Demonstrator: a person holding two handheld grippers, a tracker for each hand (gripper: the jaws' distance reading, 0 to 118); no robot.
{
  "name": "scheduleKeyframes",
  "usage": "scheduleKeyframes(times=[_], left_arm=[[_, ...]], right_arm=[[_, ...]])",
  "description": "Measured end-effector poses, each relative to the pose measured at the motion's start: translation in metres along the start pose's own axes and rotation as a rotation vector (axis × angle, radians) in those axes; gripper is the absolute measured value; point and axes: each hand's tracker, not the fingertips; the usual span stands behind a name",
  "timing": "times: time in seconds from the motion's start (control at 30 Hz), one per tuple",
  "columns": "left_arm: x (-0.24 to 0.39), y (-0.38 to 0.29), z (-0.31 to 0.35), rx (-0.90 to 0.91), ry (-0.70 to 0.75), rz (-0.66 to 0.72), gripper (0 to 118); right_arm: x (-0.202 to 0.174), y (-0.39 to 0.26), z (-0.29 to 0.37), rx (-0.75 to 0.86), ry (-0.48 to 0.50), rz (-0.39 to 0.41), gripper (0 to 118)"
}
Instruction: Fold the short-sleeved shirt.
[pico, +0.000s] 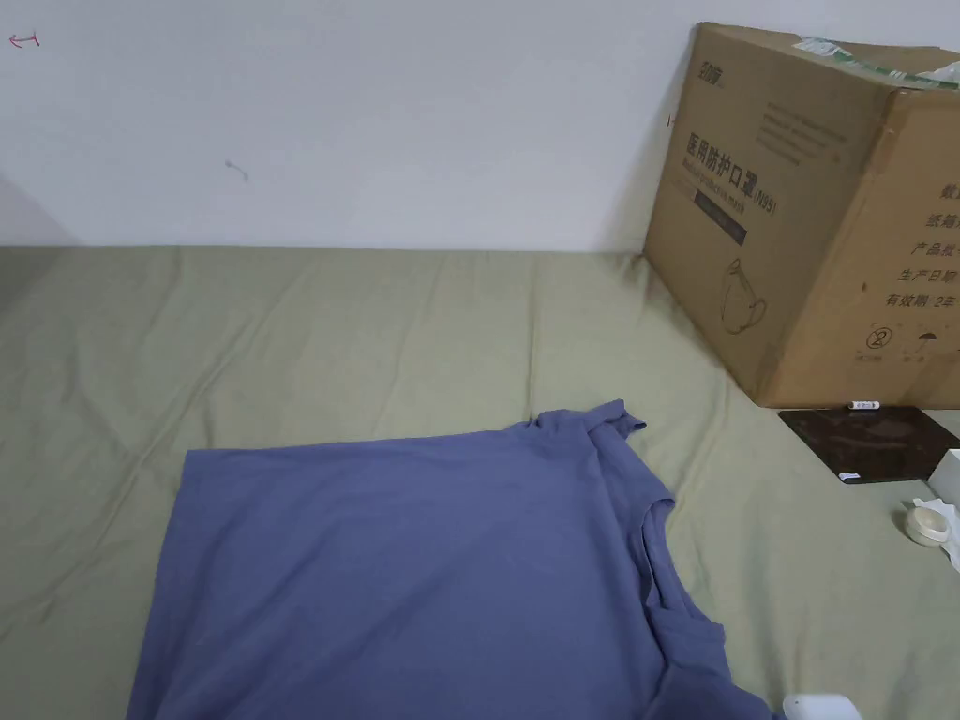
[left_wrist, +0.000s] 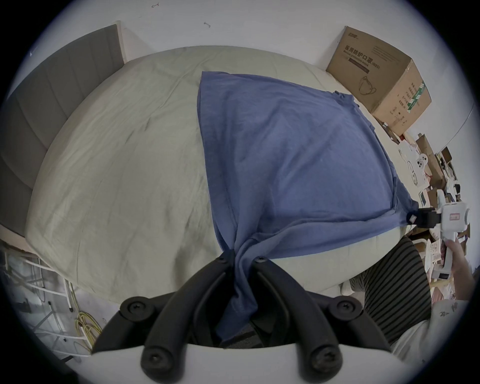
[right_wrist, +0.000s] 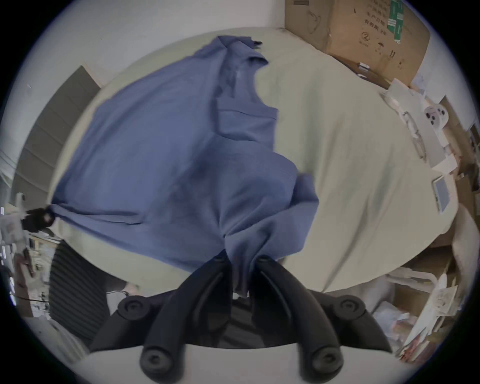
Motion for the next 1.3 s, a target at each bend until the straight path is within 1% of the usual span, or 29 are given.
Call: scheduleKeyframes(times=[0.07,0.1,0.17,0.27,0.33,0.4,0.47,0.5,0.63,0.7,0.77,0.83,0.9,0.93,0.97,1.0,1.03,1.07,1.1,1.13,1.17,1.2,1.23,1.27,1.3], left_arm=[[-0.003,-0.002,0.000,-0.004,0.009,-0.009,8],[-0.003,-0.003,0.002,-0.006,0.011,-0.014,7],[-0.002,-0.008,0.009,-0.010,0.021,-0.041,7],[-0.006,-0.014,0.022,-0.007,0.005,-0.041,7],[-0.011,-0.016,0.031,-0.002,-0.019,-0.020,7],[-0.014,-0.014,0.040,0.035,-0.039,0.017,7],[-0.016,-0.005,0.047,0.080,-0.058,0.059,7],[-0.017,0.002,0.048,0.086,-0.062,0.076,7],[-0.027,0.048,0.030,0.110,-0.094,0.181,7],[-0.033,0.077,0.012,0.097,-0.121,0.214,7],[-0.037,0.106,-0.007,0.075,-0.118,0.224,7],[-0.042,0.129,-0.025,0.054,-0.132,0.242,7],[-0.047,0.149,-0.044,0.039,-0.158,0.258,10],[-0.049,0.155,-0.052,0.038,-0.157,0.268,14],[-0.050,0.159,-0.059,0.039,-0.153,0.280,22],[-0.051,0.162,-0.063,0.042,-0.142,0.294,36],[-0.052,0.163,-0.067,0.051,-0.125,0.312,40],[-0.054,0.167,-0.070,0.033,-0.117,0.329,42],[-0.058,0.166,-0.074,0.035,-0.146,0.343,54],[-0.060,0.165,-0.075,0.052,-0.180,0.364,89],[-0.060,0.163,-0.075,0.078,-0.210,0.375,113],[-0.058,0.162,-0.076,0.078,-0.234,0.370,118],[-0.056,0.160,-0.074,0.085,-0.259,0.363,118],[-0.058,0.154,-0.068,0.136,-0.262,0.355,118],[-0.056,0.153,-0.064,0.127,-0.254,0.348,116]], right_arm=[[-0.006,0.000,0.008,0.014,-0.059,0.006,12],[0.008,-0.006,0.006,0.032,-0.052,0.007,12],[0.011,-0.012,0.021,0.065,-0.036,-0.006,12],[0.020,-0.024,0.038,0.057,-0.022,-0.034,12],[0.024,-0.028,0.048,0.051,0.000,-0.065,12],[0.021,-0.029,0.063,0.082,0.039,-0.100,12],[0.018,-0.018,0.074,0.133,0.043,-0.107,12],[0.011,-0.013,0.082,0.159,0.038,-0.107,12],[0.005,0.041,0.083,0.214,0.093,-0.152,12],[0.007,0.077,0.070,0.211,0.111,-0.186,12],[0.013,0.111,0.049,0.219,0.155,-0.228,12],[0.015,0.143,0.027,0.212,0.127,-0.263,12],[0.016,0.169,0.004,0.218,0.130,-0.266,12],[0.013,0.179,-0.004,0.222,0.115,-0.261,13],[0.010,0.187,-0.011,0.233,0.091,-0.245,17],[0.007,0.192,-0.017,0.243,0.076,-0.244,29],[0.005,0.195,-0.021,0.261,0.046,-0.249,63],[0.002,0.197,-0.025,0.273,0.016,-0.263,93],[0.002,0.198,-0.029,0.267,0.016,-0.280,106],[0.002,0.198,-0.032,0.253,0.026,-0.295,106],[0.013,0.201,-0.041,0.243,0.037,-0.315,106],[0.014,0.198,-0.044,0.241,0.054,-0.326,106],[0.014,0.195,-0.045,0.240,0.062,-0.333,106],[0.013,0.192,-0.045,0.240,0.058,-0.329,106],[0.011,0.187,-0.043,0.249,0.060,-0.319,106]])
